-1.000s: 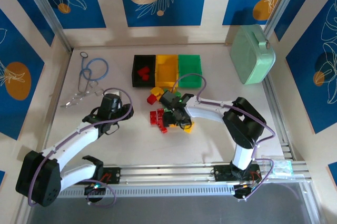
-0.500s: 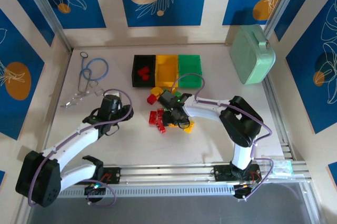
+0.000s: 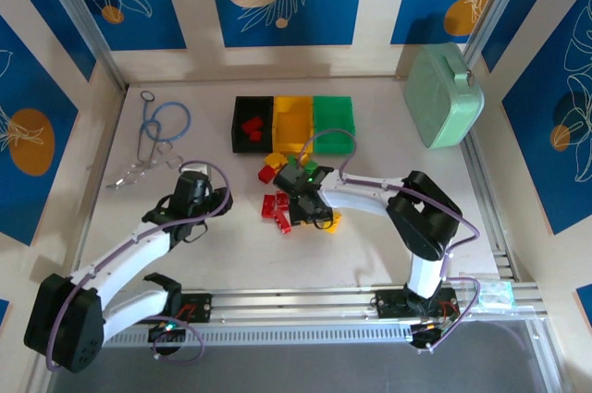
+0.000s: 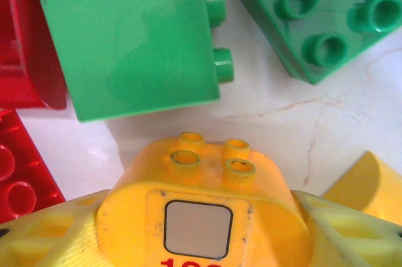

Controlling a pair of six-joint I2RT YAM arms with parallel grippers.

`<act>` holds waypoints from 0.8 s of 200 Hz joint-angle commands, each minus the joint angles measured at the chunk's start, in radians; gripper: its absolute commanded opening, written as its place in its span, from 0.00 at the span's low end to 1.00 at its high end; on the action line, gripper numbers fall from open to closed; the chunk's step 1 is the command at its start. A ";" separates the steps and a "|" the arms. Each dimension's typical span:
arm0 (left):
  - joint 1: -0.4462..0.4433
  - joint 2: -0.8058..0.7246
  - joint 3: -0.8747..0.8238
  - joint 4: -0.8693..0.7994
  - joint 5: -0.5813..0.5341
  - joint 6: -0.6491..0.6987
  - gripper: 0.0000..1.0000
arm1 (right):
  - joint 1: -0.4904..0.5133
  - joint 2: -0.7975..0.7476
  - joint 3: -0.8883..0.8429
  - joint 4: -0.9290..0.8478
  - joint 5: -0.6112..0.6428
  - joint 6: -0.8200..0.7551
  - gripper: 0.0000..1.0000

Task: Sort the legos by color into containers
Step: Pick up the lego from the center of the table, then place the lego in the container.

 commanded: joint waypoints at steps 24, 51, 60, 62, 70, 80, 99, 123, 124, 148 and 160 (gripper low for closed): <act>-0.010 -0.035 -0.022 0.004 -0.013 -0.011 0.55 | -0.001 -0.106 0.056 -0.071 0.040 -0.006 0.63; -0.017 -0.046 -0.036 0.005 -0.018 -0.015 0.55 | -0.035 -0.118 0.108 -0.069 0.019 -0.061 0.63; -0.021 -0.049 -0.041 0.005 -0.020 -0.017 0.54 | -0.053 -0.116 0.133 -0.069 0.004 -0.080 0.63; -0.023 -0.049 -0.042 0.005 -0.021 -0.017 0.54 | -0.058 -0.114 0.137 -0.067 -0.002 -0.085 0.63; -0.029 -0.052 -0.044 0.003 -0.027 -0.018 0.54 | -0.076 -0.110 0.158 -0.060 -0.031 -0.103 0.63; -0.037 -0.054 -0.047 -0.003 -0.036 -0.019 0.54 | -0.097 -0.105 0.181 -0.041 -0.071 -0.124 0.63; -0.052 -0.059 -0.052 -0.011 -0.050 -0.019 0.54 | -0.131 -0.078 0.239 -0.035 -0.104 -0.157 0.63; -0.069 -0.072 -0.061 -0.023 -0.059 -0.021 0.54 | -0.170 -0.012 0.343 -0.066 -0.118 -0.202 0.63; -0.070 -0.073 -0.061 -0.023 -0.059 -0.021 0.54 | -0.173 -0.009 0.348 -0.067 -0.119 -0.204 0.63; -0.090 -0.095 -0.075 -0.034 -0.069 -0.027 0.54 | -0.216 0.060 0.451 -0.078 -0.149 -0.243 0.63; -0.100 -0.105 -0.081 -0.040 -0.078 -0.033 0.54 | -0.237 0.101 0.510 -0.085 -0.169 -0.263 0.63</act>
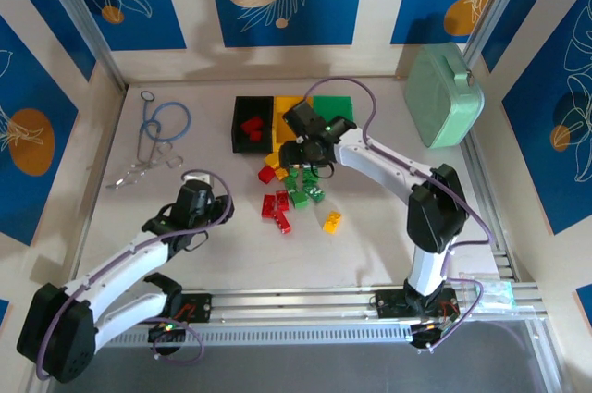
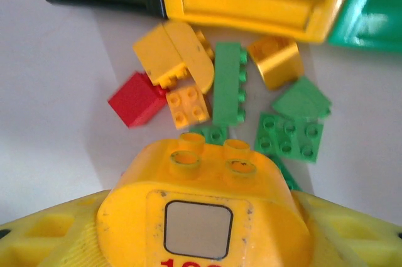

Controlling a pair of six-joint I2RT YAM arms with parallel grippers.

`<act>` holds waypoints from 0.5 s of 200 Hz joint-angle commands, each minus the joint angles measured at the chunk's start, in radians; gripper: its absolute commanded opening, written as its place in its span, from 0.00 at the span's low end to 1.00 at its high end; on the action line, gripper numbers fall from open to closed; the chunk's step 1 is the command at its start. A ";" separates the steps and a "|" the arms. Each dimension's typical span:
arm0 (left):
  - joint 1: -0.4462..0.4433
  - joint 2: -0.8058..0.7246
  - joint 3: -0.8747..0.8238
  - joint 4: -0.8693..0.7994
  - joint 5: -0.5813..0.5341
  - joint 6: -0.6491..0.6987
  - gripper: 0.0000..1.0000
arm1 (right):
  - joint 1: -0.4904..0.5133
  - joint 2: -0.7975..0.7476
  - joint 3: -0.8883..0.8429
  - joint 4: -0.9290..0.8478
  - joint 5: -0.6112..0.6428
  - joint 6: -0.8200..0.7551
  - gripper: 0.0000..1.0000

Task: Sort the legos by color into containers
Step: Place the lego in the container.

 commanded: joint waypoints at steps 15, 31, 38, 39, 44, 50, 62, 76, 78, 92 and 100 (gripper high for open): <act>-0.032 -0.035 -0.027 -0.040 -0.040 -0.026 0.54 | -0.056 0.133 0.182 -0.066 -0.066 -0.094 0.62; -0.041 -0.043 -0.027 -0.052 -0.043 -0.028 0.54 | -0.070 0.205 0.291 -0.107 -0.052 -0.122 0.62; -0.045 -0.049 -0.027 -0.057 -0.043 -0.028 0.54 | -0.077 0.233 0.332 -0.119 -0.049 -0.132 0.62; -0.046 -0.049 -0.027 -0.057 -0.044 -0.028 0.54 | -0.079 0.237 0.339 -0.119 -0.050 -0.133 0.62; -0.048 -0.054 -0.027 -0.060 -0.045 -0.029 0.54 | -0.083 0.253 0.367 -0.127 -0.050 -0.137 0.62; -0.050 -0.060 -0.026 -0.063 -0.046 -0.030 0.54 | -0.090 0.279 0.403 -0.142 -0.052 -0.141 0.62; -0.055 -0.072 -0.024 -0.072 -0.048 -0.030 0.54 | -0.095 0.328 0.470 -0.162 -0.046 -0.154 0.62; -0.057 -0.083 -0.022 -0.082 -0.052 -0.030 0.54 | -0.104 0.384 0.548 -0.183 -0.042 -0.165 0.62; -0.056 -0.086 -0.022 -0.083 -0.052 -0.029 0.54 | -0.106 0.393 0.560 -0.187 -0.042 -0.166 0.63; -0.058 -0.097 -0.021 -0.089 -0.055 -0.029 0.54 | -0.115 0.460 0.657 -0.227 -0.048 -0.173 0.62; -0.058 -0.102 -0.019 -0.094 -0.055 -0.028 0.54 | -0.117 0.499 0.718 -0.259 -0.047 -0.179 0.62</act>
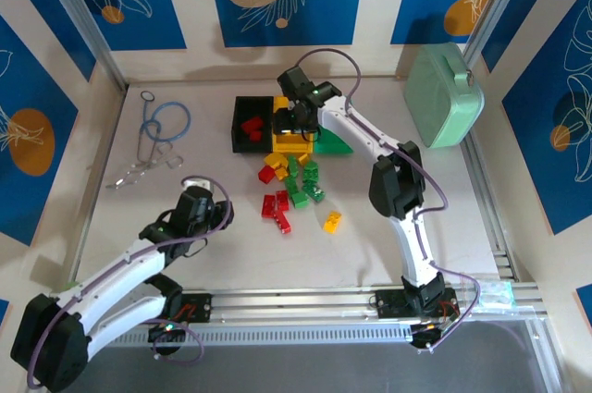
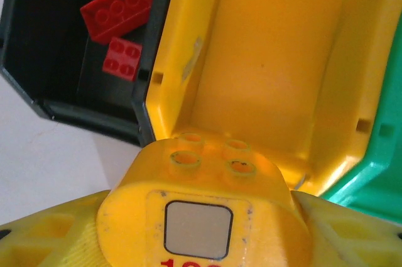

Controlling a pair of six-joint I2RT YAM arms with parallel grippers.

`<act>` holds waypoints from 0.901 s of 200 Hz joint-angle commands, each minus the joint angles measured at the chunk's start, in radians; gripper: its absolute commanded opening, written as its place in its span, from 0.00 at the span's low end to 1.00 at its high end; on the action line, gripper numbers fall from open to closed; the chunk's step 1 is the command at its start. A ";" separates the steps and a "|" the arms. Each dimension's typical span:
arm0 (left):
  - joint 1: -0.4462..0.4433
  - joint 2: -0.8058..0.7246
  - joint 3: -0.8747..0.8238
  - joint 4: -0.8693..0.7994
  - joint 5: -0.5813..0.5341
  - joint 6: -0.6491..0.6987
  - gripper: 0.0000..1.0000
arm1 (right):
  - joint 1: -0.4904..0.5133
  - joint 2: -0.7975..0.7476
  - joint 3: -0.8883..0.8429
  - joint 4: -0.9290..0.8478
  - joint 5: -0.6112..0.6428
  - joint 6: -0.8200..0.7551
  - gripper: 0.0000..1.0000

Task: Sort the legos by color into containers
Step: Place the lego in the container.

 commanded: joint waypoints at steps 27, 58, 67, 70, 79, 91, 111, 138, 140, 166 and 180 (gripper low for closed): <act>-0.011 -0.040 0.005 -0.051 -0.020 -0.010 0.54 | -0.010 0.181 0.262 -0.162 0.007 -0.052 0.63; -0.013 -0.051 0.009 -0.049 -0.015 -0.012 0.54 | -0.014 0.218 0.292 -0.155 0.022 -0.036 0.64; -0.014 -0.050 0.013 -0.047 -0.013 -0.011 0.54 | -0.018 0.225 0.293 -0.152 0.018 -0.029 0.64; -0.014 -0.050 0.015 -0.047 -0.013 -0.011 0.54 | -0.020 0.228 0.294 -0.152 0.016 -0.027 0.64; -0.015 -0.048 0.020 -0.048 -0.011 -0.009 0.54 | -0.022 0.235 0.297 -0.154 0.013 -0.019 0.65; -0.017 -0.050 0.026 -0.050 -0.009 -0.007 0.54 | -0.021 0.238 0.300 -0.158 0.013 -0.019 0.76; -0.021 -0.054 0.033 -0.051 -0.008 -0.003 0.54 | -0.002 0.221 0.304 -0.160 0.019 -0.034 0.99; -0.023 -0.048 0.048 -0.050 -0.013 0.012 0.54 | 0.033 0.173 0.308 -0.168 0.069 -0.052 0.99; -0.023 -0.046 0.050 -0.052 -0.013 0.014 0.54 | 0.035 0.169 0.307 -0.168 0.070 -0.052 0.99; -0.023 -0.012 0.088 -0.042 0.002 0.034 0.55 | 0.057 0.081 0.254 -0.149 0.072 -0.048 0.99; -0.023 0.025 0.114 -0.021 0.023 0.042 0.56 | 0.071 0.014 0.182 -0.117 0.080 -0.044 0.99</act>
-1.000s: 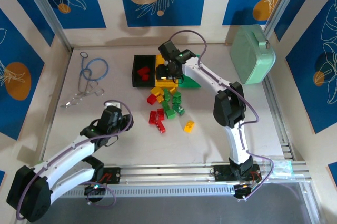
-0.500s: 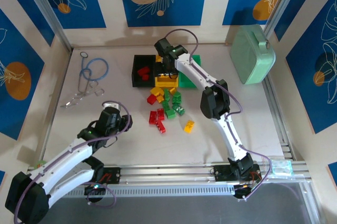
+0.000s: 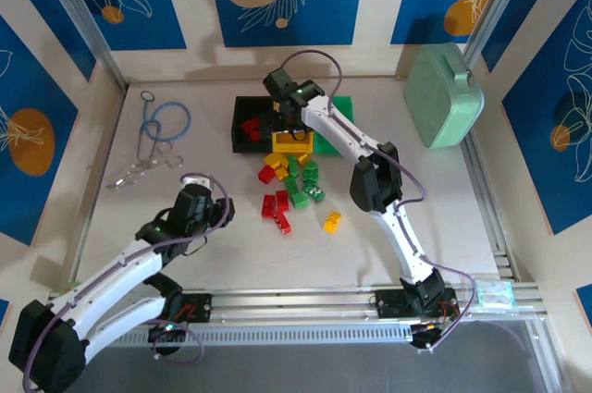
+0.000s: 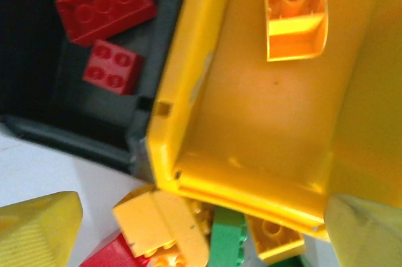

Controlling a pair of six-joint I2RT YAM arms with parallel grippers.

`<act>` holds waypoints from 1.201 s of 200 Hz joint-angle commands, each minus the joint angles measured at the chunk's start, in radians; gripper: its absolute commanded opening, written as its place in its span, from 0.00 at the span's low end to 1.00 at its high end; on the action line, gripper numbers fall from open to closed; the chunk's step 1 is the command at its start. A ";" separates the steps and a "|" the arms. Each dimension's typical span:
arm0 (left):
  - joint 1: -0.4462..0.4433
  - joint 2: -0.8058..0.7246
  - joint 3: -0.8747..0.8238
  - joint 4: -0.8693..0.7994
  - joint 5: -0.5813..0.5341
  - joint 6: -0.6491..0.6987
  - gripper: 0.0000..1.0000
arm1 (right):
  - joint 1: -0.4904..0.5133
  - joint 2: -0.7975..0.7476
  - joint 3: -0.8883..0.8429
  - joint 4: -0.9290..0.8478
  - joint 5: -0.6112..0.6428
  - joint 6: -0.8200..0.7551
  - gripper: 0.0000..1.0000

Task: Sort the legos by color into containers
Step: Place the lego in the container, then pick up the lego from the center of the table.

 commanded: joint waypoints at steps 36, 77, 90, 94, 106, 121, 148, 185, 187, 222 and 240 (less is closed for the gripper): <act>-0.009 0.212 0.165 0.067 0.104 0.060 0.57 | 0.043 -0.386 -0.390 0.180 0.014 0.016 1.00; -0.003 0.451 0.330 0.111 0.174 0.086 0.58 | 0.010 -0.675 -0.818 0.341 0.003 0.097 0.99; 0.001 0.540 0.397 0.117 0.198 0.094 0.58 | -0.002 -0.753 -0.948 0.382 -0.004 0.120 0.99; 0.001 0.567 0.418 0.118 0.205 0.096 0.58 | -0.006 -0.775 -0.985 0.391 -0.007 0.128 0.99; 0.005 0.645 0.484 0.122 0.228 0.112 0.58 | -0.015 -0.828 -1.082 0.402 -0.014 0.149 0.98; 0.005 0.729 0.550 0.155 0.271 0.162 0.58 | -0.017 -0.896 -1.184 0.397 -0.017 0.184 0.98; 0.014 0.878 0.699 0.087 0.256 0.220 0.59 | -0.009 -1.027 -1.369 0.438 -0.031 0.241 0.98; 0.033 1.026 0.831 0.021 0.244 0.242 0.58 | -0.020 -1.140 -1.507 0.458 -0.046 0.284 0.97; 0.034 1.032 0.834 0.020 0.243 0.243 0.58 | -0.020 -1.143 -1.512 0.457 -0.046 0.285 0.97; 0.038 1.092 0.883 -0.013 0.209 0.259 0.57 | -0.028 -1.178 -1.536 0.446 -0.043 0.276 0.96; 0.040 1.105 0.894 -0.016 0.206 0.260 0.57 | -0.034 -1.183 -1.542 0.455 -0.053 0.273 0.96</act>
